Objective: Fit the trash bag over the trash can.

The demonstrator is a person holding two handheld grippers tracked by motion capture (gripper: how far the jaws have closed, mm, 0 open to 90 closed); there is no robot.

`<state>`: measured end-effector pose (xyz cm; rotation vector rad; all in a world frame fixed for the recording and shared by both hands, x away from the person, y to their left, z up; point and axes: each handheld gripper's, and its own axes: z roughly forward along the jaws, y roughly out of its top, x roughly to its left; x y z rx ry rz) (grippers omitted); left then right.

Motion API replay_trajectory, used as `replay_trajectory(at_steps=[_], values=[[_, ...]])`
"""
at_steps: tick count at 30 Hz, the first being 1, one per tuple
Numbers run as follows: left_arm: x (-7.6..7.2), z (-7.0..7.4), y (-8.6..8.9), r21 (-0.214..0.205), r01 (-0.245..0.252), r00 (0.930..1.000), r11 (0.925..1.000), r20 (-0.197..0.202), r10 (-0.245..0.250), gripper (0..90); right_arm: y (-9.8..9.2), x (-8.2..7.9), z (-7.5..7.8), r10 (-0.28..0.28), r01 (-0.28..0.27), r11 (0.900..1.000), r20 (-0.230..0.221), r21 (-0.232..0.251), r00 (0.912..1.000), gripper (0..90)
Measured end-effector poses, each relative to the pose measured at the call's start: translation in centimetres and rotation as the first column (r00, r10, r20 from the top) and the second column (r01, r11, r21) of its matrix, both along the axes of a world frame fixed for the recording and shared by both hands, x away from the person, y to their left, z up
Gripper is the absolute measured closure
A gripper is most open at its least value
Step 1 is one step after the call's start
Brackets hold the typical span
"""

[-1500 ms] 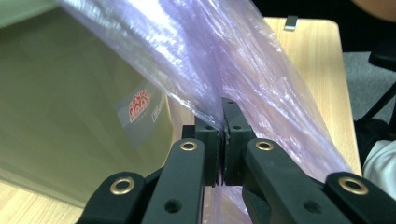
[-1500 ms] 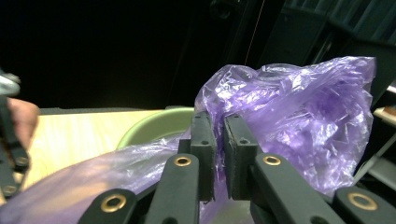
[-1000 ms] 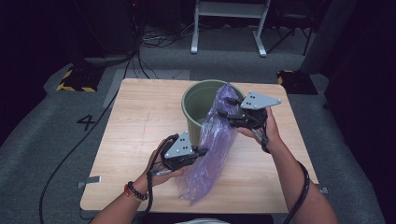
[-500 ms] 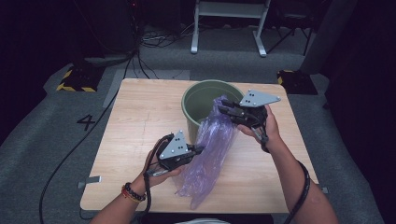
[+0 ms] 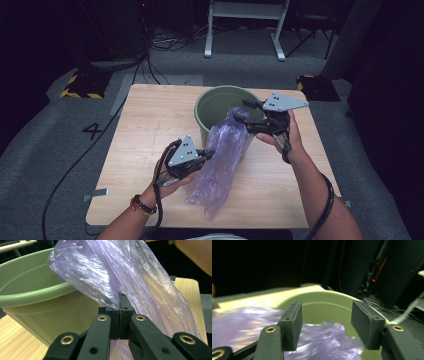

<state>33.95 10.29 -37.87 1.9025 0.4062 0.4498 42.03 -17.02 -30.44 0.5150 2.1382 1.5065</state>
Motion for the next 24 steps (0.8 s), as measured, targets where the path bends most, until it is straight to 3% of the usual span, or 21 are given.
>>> replay_trajectory(at_steps=[1, 7, 10, 11, 18, 19, 20, 21, 24], values=[[0.0, 0.0, -0.1, 0.000, 0.006, 1.0000, 1.0000, -0.003, -0.006, 89.0, -0.3, -1.2, 0.1, 0.015, -0.015, 0.9998, 0.022, -0.010, 0.9996, 40.3], [0.0, -0.1, -0.7, 0.014, 0.016, 0.9999, 0.9998, -0.003, -0.015, 88.8, -1.4, -3.6, -0.5, 0.039, -0.038, 0.9991, 0.048, -0.021, 0.9981, 38.1], [0.0, 0.0, -0.9, 0.016, 0.018, 0.9998, 0.9997, -0.006, -0.018, 88.8, -2.1, -4.8, -1.3, 0.038, -0.037, 0.9991, 0.054, -0.020, 0.9978, 35.8], [0.1, 0.0, -0.9, 0.013, 0.018, 0.9998, 0.9998, -0.006, -0.018, 88.9, -2.2, -5.5, -2.1, 0.053, -0.050, 0.9976, 0.061, -0.048, 0.9967, 34.8], [0.5, 0.5, -1.4, 0.012, 0.014, 0.9999, 0.9998, 0.000, -0.014, 88.8, -1.4, -6.4, -4.0, 0.095, -0.090, 0.9918, 0.048, -0.090, 0.9943, 36.3], [0.6, 0.5, -1.4, 0.013, 0.012, 0.9999, 0.9998, 0.006, -0.013, 88.8, -1.2, -6.4, -4.2, 0.098, -0.093, 0.9912, 0.049, -0.094, 0.9939, 38.8], [0.6, 0.6, -1.4, 0.010, 0.011, 0.9999, 0.9999, 0.005, -0.011, 88.8, -1.0, -6.4, -4.4, 0.099, -0.093, 0.9904, 0.060, -0.102, 0.9933, 50.2], [0.7, 0.6, -1.4, 0.003, 0.010, 0.9999, 0.9999, 0.003, -0.010, 88.8, -1.0, -6.4, -4.4, 0.099, -0.093, 0.9904, 0.060, -0.102, 0.9933, 50.2], [0.8, 0.6, -1.4, 0.001, 0.006, 1.0000, 1.0000, 0.000, -0.006, 88.9, -0.8, -5.9, -4.4, 0.084, -0.077, 0.9917, 0.060, -0.102, 0.9947, 70.2]])
